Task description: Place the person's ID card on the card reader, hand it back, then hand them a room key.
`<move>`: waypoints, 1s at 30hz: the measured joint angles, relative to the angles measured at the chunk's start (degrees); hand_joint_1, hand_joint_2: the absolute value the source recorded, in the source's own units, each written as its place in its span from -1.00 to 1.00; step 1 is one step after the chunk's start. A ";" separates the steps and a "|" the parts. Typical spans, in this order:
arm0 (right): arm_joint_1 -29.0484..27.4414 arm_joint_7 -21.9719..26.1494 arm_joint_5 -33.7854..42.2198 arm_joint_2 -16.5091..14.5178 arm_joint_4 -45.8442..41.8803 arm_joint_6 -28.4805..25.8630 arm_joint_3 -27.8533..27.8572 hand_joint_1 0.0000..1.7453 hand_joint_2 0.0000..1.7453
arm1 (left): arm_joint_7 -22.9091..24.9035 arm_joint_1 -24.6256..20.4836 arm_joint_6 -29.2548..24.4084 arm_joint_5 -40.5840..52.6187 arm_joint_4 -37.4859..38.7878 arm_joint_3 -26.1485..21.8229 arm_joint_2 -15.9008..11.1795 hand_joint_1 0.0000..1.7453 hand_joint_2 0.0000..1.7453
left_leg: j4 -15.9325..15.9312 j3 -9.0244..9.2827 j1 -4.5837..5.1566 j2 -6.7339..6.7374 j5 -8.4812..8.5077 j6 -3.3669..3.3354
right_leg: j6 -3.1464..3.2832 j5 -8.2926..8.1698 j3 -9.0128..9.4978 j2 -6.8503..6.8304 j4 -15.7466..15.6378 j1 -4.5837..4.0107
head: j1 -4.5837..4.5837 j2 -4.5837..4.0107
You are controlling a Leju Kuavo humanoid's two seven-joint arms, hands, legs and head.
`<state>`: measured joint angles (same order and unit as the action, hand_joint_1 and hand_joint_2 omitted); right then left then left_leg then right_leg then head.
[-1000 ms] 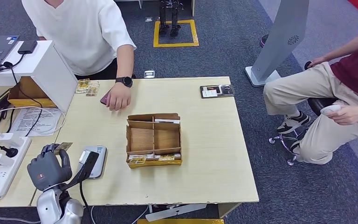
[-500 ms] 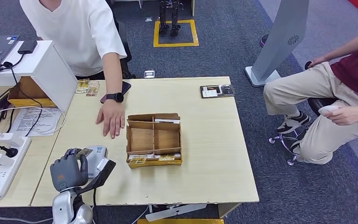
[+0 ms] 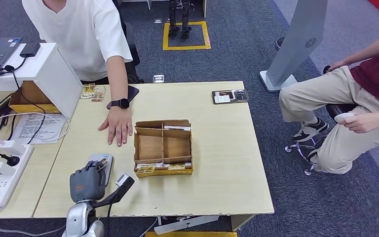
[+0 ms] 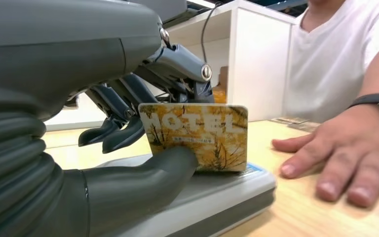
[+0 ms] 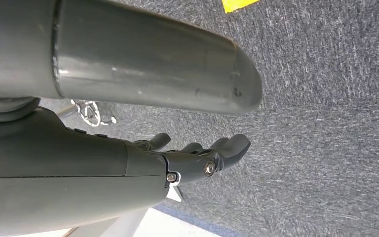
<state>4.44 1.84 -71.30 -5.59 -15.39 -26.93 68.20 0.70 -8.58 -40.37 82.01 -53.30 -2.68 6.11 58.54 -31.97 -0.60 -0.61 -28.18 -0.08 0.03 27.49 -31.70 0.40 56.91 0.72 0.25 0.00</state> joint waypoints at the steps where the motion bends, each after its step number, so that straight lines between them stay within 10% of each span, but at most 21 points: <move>1: 0.00 0.00 -0.02 0.01 0.00 0.02 0.02 -1.00 -1.00 | 0.22 -0.40 0.00 -0.02 0.75 0.54 -0.22 1.00 1.00 | 0.00 0.04 0.00 -0.01 0.00 0.00 | 0.00 0.00 0.05 -0.02 0.00 0.00 | -0.01 0.00; 22: -0.15 -0.08 -0.37 0.08 0.00 0.59 0.06 -1.00 -1.00 | 2.49 -3.71 0.33 -1.93 7.29 7.16 -2.78 1.00 1.00 | -0.02 0.44 0.01 -0.07 0.02 0.01 | 0.00 0.01 0.51 -0.14 0.04 0.00 | 0.01 0.00; 30: -0.55 -0.02 -0.69 0.08 0.00 -0.19 0.06 -1.00 -1.00 | -15.82 0.33 -0.20 -9.36 -4.85 1.88 1.82 1.00 1.00 | 0.01 0.15 0.02 -0.12 0.22 -0.08 | -0.03 -0.06 0.22 -0.15 0.06 0.01 | 0.27 0.00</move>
<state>3.89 1.81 -72.00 -5.51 -15.39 -27.13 68.26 -15.12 -8.25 -40.57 72.66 -58.15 -0.80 7.92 58.55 -31.82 -0.59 -0.73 -27.96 -0.16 0.00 27.44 -31.48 0.25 56.97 0.73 0.52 0.00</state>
